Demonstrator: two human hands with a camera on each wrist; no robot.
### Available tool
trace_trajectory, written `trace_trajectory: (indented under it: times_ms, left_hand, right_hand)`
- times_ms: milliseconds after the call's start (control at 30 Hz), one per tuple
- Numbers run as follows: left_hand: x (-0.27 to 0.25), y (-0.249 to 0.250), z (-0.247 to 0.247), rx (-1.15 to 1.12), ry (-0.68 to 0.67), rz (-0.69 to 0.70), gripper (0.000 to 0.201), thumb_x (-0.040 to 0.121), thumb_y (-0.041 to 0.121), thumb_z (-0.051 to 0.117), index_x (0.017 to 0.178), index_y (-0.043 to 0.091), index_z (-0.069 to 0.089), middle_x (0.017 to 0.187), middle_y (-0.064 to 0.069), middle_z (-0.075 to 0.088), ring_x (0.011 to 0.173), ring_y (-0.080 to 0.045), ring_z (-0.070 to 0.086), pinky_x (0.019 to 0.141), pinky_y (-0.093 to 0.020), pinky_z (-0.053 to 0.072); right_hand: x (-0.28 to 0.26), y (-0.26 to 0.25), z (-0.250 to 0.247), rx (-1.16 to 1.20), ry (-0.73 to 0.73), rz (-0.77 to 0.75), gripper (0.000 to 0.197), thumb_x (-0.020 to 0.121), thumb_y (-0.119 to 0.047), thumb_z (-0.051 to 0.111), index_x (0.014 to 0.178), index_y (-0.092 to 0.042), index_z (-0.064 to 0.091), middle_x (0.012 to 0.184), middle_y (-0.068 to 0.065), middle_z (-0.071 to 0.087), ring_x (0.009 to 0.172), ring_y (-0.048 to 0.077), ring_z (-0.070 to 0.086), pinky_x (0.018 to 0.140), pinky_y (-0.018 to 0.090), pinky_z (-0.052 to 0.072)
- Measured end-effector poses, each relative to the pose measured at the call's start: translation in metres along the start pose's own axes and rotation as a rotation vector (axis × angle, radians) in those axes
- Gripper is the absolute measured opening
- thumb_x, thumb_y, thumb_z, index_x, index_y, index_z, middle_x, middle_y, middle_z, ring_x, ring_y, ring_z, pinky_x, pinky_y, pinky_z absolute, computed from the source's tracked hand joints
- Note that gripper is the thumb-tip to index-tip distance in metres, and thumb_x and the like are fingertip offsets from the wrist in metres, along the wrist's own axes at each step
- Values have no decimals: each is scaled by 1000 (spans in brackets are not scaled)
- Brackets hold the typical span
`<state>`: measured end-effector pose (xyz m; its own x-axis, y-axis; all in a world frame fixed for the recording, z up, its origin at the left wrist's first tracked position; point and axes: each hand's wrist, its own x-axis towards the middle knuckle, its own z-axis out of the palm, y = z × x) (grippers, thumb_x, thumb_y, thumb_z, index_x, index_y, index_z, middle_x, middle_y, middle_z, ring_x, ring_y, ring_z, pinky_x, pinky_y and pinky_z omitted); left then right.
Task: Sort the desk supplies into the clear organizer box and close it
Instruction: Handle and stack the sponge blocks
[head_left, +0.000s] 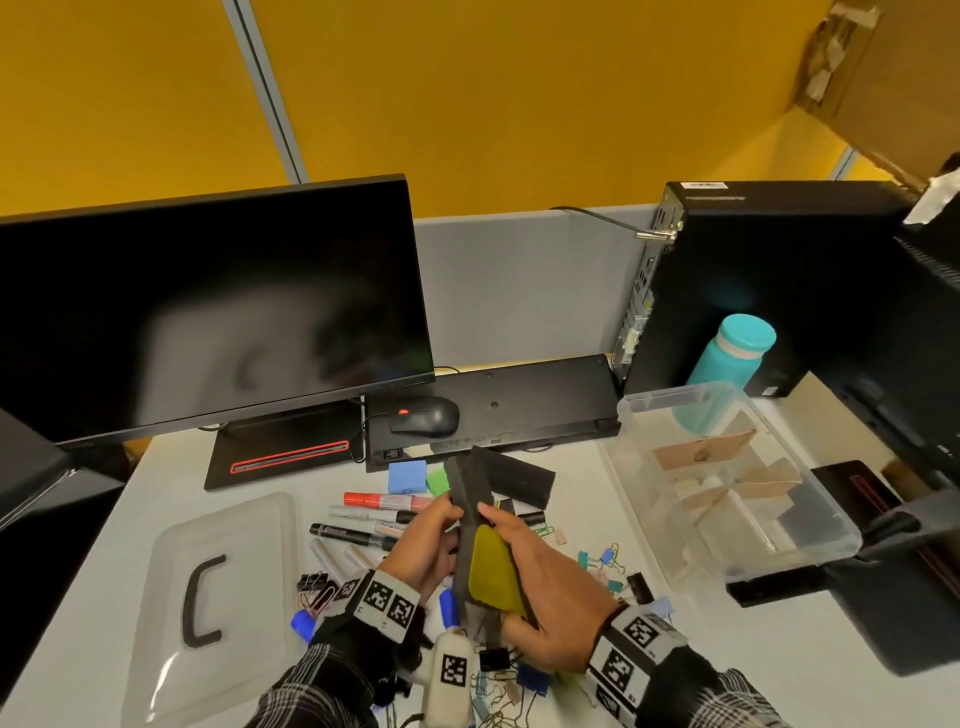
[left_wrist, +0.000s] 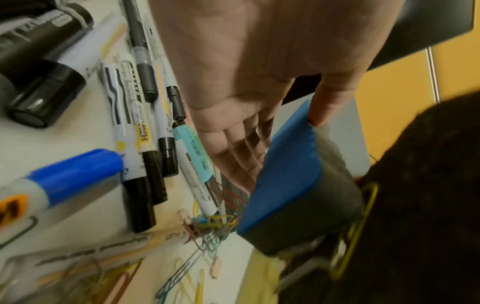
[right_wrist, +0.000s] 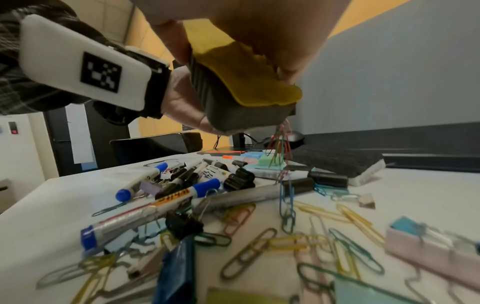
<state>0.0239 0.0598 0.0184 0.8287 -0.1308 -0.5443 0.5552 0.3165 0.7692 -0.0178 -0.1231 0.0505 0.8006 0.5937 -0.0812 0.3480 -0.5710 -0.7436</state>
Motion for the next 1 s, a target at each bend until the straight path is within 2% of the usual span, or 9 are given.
trace_trajectory:
  times_ms: [100,200,333,400,533,633,733,867,1000]
  left_hand:
    - [-3,8,-5,-16,42,29,34,93,10,35,117,11,59,109,-17,65,97,-28,64,80,-42,54]
    - [-9,9,-14,11,45,42,34,94,10,33,117,12,58,109,-16,64,102,-29,62,81,-44,54]
    - [-12,4,-20,28,72,32,36,92,10,35,122,7,55,118,-23,60,109,-35,58,83,-46,53]
    - [-13,4,-19,4,69,36,35,87,14,41,117,3,54,112,-22,58,100,-32,59,82,-47,52]
    - [-16,2,-20,-46,72,43,54,68,24,52,117,2,53,112,-22,54,106,-35,52,106,-57,37]
    - [-17,0,-22,-54,58,29,60,68,27,54,124,4,51,118,-25,53,109,-36,52,105,-56,38]
    - [-19,1,-21,-32,55,19,63,68,29,55,125,4,50,115,-23,54,106,-35,54,99,-51,44]
    - [-18,4,-19,5,83,21,44,88,27,45,125,3,48,111,-22,56,102,-33,57,91,-47,47]
    - [-16,8,-18,-12,72,32,28,97,23,34,113,9,51,114,-24,59,97,-32,61,93,-47,46]
  right_hand:
    - [-9,11,3,-35,-51,36,88,79,-42,51,142,-48,-10,115,-9,52,89,7,55,80,25,48]
    - [-16,18,4,-74,-78,69,86,80,-48,48,143,-46,-10,130,-6,50,104,9,56,92,30,48]
    - [-7,12,2,-38,20,64,75,83,-42,49,145,-32,8,136,-8,40,111,4,47,96,22,41]
    - [-1,16,2,1,81,122,72,79,-45,47,142,-31,15,131,-6,40,109,6,46,94,23,42]
    - [6,32,5,-47,125,309,76,63,-61,33,132,-30,29,111,0,41,102,16,43,89,31,43]
    - [7,38,3,-99,93,359,74,64,-62,33,131,-29,32,108,-2,39,100,16,37,83,29,36]
    - [6,40,1,72,112,302,68,71,-59,42,132,-30,34,114,-3,49,102,11,48,88,27,42]
    - [10,44,-5,216,164,269,47,86,-39,55,129,-27,42,116,-5,51,103,4,53,90,23,44]
    - [15,38,-17,426,194,295,49,78,-38,46,126,-30,48,107,-5,55,97,7,56,81,16,40]
